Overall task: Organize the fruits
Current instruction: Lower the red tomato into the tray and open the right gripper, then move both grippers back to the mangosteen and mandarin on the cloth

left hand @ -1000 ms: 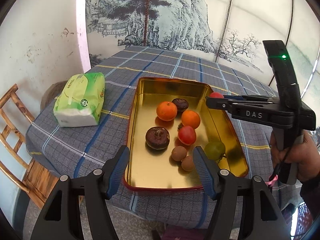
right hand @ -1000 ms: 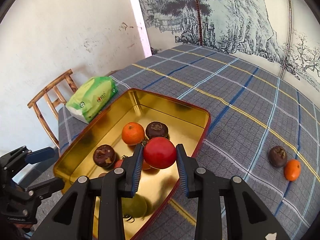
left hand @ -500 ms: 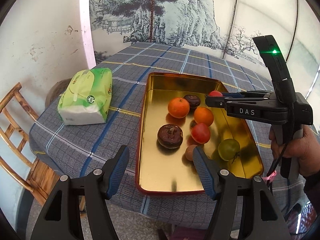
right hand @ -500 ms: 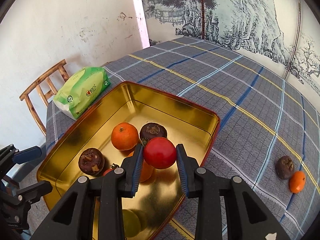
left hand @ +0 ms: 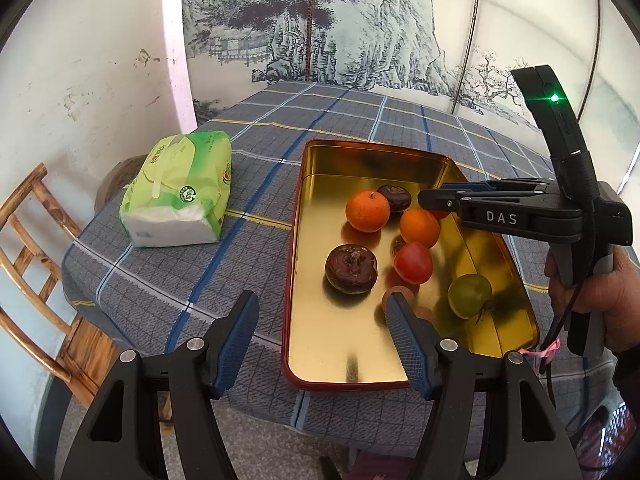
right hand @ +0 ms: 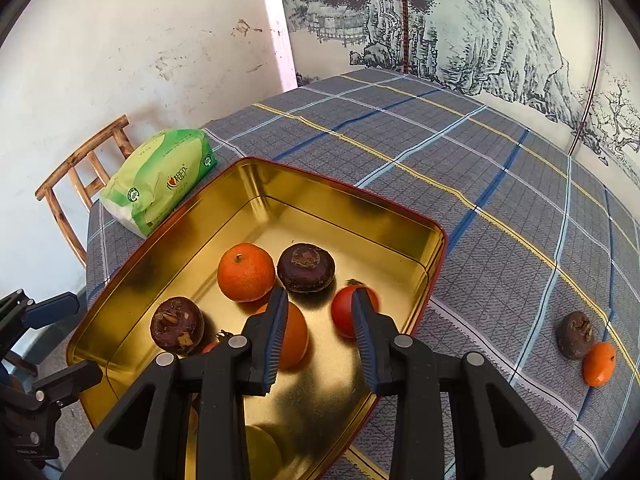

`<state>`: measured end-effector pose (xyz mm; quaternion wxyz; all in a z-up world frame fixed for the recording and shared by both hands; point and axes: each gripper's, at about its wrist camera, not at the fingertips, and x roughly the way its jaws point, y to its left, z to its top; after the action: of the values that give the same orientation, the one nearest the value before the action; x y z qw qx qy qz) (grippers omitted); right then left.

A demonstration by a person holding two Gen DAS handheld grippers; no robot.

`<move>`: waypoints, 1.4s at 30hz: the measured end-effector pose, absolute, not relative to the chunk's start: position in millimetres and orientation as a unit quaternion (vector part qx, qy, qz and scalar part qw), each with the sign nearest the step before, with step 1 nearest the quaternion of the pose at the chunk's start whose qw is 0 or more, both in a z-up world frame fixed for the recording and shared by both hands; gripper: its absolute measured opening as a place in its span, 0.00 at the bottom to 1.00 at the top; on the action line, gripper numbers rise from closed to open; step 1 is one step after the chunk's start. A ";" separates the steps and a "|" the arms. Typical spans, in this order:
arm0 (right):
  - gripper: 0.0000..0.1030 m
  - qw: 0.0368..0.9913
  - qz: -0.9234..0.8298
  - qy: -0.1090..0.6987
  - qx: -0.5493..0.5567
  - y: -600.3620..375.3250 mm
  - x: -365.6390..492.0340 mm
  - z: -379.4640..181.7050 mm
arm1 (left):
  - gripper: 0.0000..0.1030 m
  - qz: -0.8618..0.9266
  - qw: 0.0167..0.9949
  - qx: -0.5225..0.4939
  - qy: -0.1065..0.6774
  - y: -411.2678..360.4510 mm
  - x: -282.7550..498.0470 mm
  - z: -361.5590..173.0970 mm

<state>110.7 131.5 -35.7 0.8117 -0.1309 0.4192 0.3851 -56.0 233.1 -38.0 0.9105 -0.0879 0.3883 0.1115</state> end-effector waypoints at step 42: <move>0.51 0.899 0.144 0.414 0.009 -196.9 87.3 -57.0 | 0.73 -0.110 0.916 0.048 0.382 84.5 71.6 26.3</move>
<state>87.3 -196.9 -57.0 0.8988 0.0093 0.4140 0.1438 71.6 84.5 26.3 0.9162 0.0478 0.3824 -0.1101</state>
